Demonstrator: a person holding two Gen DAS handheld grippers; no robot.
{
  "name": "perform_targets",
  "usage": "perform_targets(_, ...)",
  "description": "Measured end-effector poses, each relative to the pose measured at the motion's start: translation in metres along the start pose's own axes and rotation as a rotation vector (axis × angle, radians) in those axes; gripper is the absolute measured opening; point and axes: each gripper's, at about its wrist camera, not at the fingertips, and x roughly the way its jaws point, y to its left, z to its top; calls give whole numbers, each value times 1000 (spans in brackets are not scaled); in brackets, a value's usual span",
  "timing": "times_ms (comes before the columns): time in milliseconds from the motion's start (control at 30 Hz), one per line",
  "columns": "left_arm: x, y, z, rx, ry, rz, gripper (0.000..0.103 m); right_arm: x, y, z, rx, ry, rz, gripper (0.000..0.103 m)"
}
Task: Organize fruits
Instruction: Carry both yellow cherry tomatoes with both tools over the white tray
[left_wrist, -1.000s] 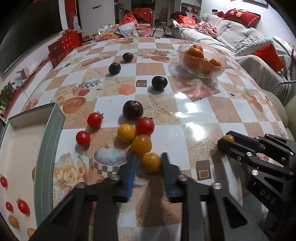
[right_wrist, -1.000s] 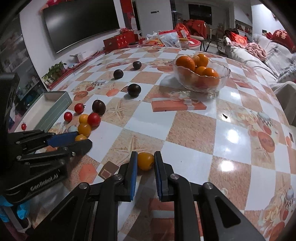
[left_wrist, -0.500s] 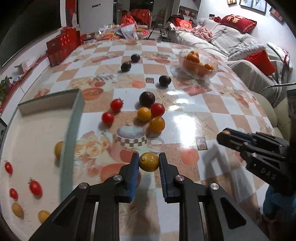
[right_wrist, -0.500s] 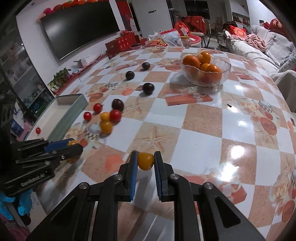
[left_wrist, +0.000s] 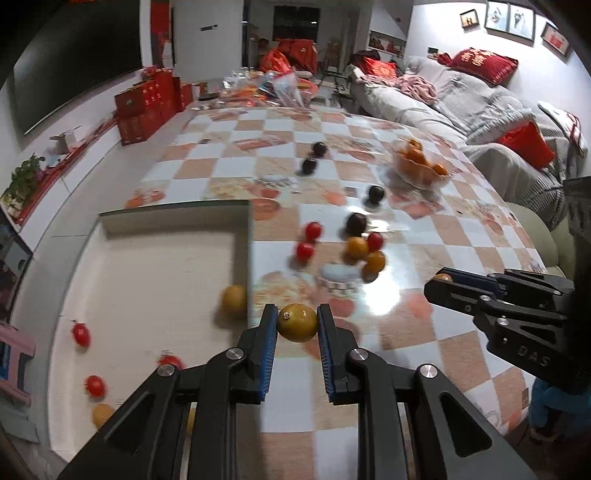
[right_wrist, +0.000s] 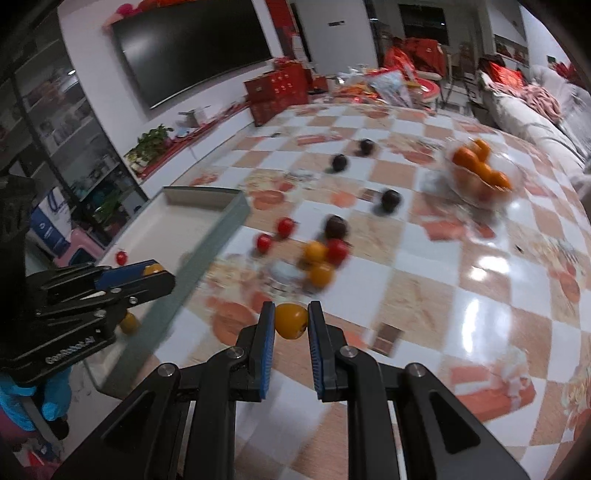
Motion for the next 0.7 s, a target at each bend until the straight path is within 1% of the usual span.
perform_targets(367,-4,70,-4,-70,-6,61,23,31,76,29,-96,27,59,19)
perform_targets(567,1,109,-2,-100,1,104,23,57,105,43,-110,62,90,19)
perform_targets(700,11,128,5,-120,17,127,23,78,118,51,-114,84,91,19)
